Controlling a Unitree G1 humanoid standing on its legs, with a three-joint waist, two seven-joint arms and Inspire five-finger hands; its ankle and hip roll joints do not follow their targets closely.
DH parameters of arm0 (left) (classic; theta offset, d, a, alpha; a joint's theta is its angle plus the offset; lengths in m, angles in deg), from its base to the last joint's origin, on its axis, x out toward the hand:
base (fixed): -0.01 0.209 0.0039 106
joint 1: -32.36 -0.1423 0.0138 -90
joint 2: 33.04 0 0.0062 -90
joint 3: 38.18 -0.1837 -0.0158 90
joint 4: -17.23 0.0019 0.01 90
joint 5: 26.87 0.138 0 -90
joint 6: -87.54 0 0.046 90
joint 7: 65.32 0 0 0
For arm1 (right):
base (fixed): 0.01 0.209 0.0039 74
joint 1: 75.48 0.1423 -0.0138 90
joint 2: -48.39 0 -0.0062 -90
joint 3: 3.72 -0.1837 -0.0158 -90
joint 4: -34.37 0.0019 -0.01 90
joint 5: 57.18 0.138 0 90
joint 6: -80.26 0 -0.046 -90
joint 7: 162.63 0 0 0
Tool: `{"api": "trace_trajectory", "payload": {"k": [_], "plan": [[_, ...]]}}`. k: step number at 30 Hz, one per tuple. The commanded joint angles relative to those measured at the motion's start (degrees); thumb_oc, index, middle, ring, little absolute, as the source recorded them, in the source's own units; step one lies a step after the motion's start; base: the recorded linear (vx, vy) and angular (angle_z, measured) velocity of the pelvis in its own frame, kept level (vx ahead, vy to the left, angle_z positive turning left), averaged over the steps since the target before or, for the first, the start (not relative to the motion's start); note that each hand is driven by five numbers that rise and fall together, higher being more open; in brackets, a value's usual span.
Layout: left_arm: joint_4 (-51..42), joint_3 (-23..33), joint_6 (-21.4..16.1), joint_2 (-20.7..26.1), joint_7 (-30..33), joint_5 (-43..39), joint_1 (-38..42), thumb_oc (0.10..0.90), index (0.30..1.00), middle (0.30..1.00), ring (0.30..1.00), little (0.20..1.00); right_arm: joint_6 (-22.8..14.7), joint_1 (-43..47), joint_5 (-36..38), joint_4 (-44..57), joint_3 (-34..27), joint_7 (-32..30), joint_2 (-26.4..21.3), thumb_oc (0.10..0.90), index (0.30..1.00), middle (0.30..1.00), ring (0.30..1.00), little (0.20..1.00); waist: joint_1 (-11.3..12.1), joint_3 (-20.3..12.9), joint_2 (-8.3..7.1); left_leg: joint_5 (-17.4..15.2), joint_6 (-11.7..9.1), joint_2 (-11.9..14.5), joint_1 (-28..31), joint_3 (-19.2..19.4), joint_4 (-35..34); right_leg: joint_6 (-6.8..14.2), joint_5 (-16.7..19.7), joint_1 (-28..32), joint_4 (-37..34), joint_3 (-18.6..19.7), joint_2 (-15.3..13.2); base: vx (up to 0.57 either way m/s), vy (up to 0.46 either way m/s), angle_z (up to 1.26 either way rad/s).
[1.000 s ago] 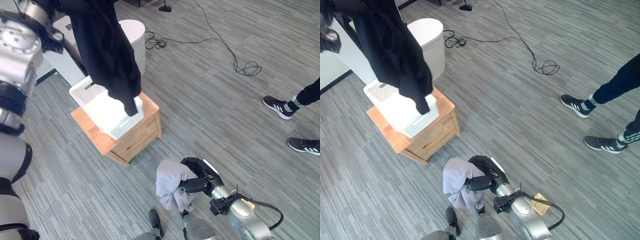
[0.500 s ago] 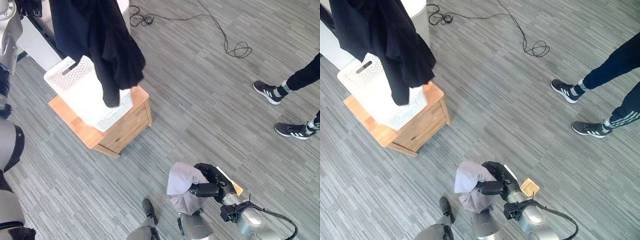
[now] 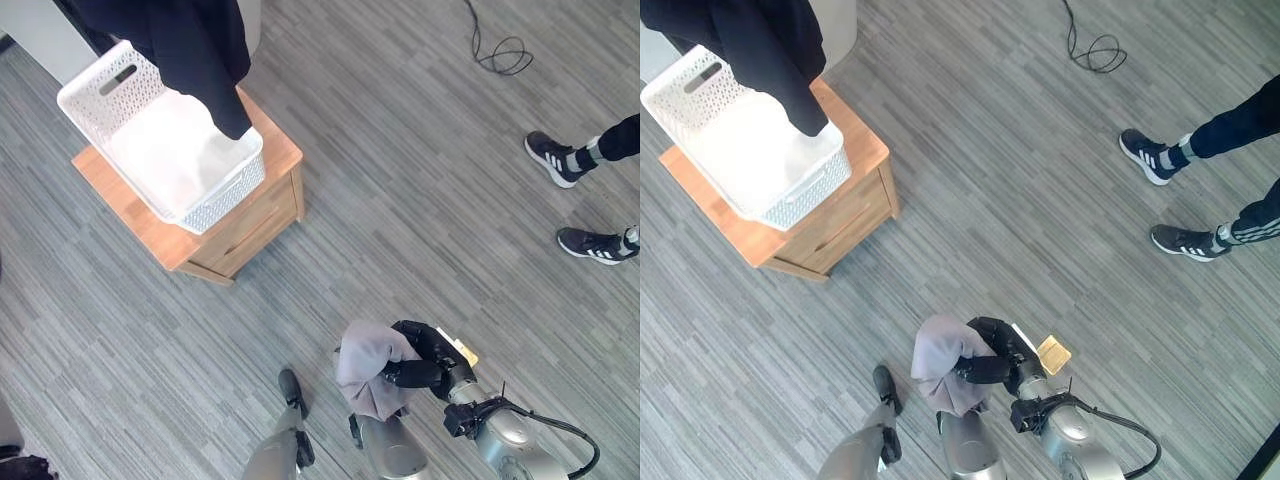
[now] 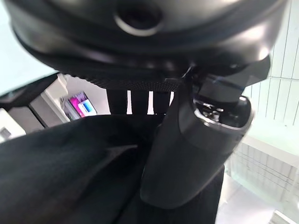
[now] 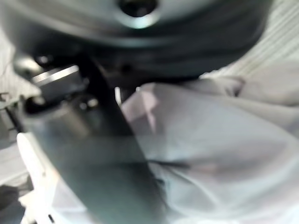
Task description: Pick up bed clothes into laundry basket.
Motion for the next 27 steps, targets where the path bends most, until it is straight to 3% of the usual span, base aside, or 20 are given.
{"api": "trace_trajectory", "payload": {"k": [1,8,19,26,27], "plan": [[3.81,-1.48,-4.62,4.02,4.57,2.92,13.28,0.400,0.300,0.300,0.300,0.300,-6.53,-1.33,2.81,2.74,-5.75,-0.30,-1.52,0.400,0.300,0.300,0.300,0.300,0.98,-1.69,-1.64,-0.68,-3.46,3.48,0.49,-0.35,0.04,8.52,-5.70,0.69,0.89,1.89,-3.98,-0.08,-0.035,0.00],[6.37,1.39,-4.44,6.68,5.47,2.23,10.09,0.400,0.300,0.300,0.300,0.300,-7.86,-2.09,2.96,4.30,-4.57,0.12,-0.98,0.400,0.300,0.300,0.300,0.300,1.06,1.70,-3.19,-0.01,-3.55,3.74,-2.71,0.16,0.04,8.74,-4.38,-2.57,0.61,2.34,-3.37,-0.05,-0.010,-0.02],[5.92,1.80,-4.66,6.87,5.80,3.32,7.63,0.400,0.300,0.300,0.300,0.300,-8.41,-1.98,3.33,3.94,-2.77,0.41,-2.04,0.400,0.300,0.300,0.300,0.300,0.92,3.83,-2.70,-0.37,-3.78,3.76,-3.42,0.11,0.04,8.53,-4.72,-3.77,0.78,2.21,-3.54,-0.01,-0.003,-0.04],[6.56,6.55,-4.14,7.86,5.61,5.40,0.23,0.400,0.300,0.300,0.300,0.300,-9.35,-1.82,3.02,3.81,-1.64,0.05,-1.86,0.400,0.300,0.300,0.300,0.300,0.30,5.94,-3.27,0.02,-3.98,4.00,-4.78,0.66,0.04,8.52,-4.18,-5.56,0.87,2.55,-3.20,-0.01,-0.006,0.10],[6.99,7.72,-4.10,8.18,5.85,5.77,-1.41,0.400,0.300,0.300,0.300,0.300,-9.55,-1.40,3.17,3.74,-1.20,0.04,-1.82,0.400,0.300,0.300,0.300,0.300,0.28,6.67,-4.02,0.09,-3.97,4.17,-5.13,0.82,0.04,8.61,-3.93,-6.07,0.84,2.71,-2.90,-0.04,-0.023,-0.08]]}}
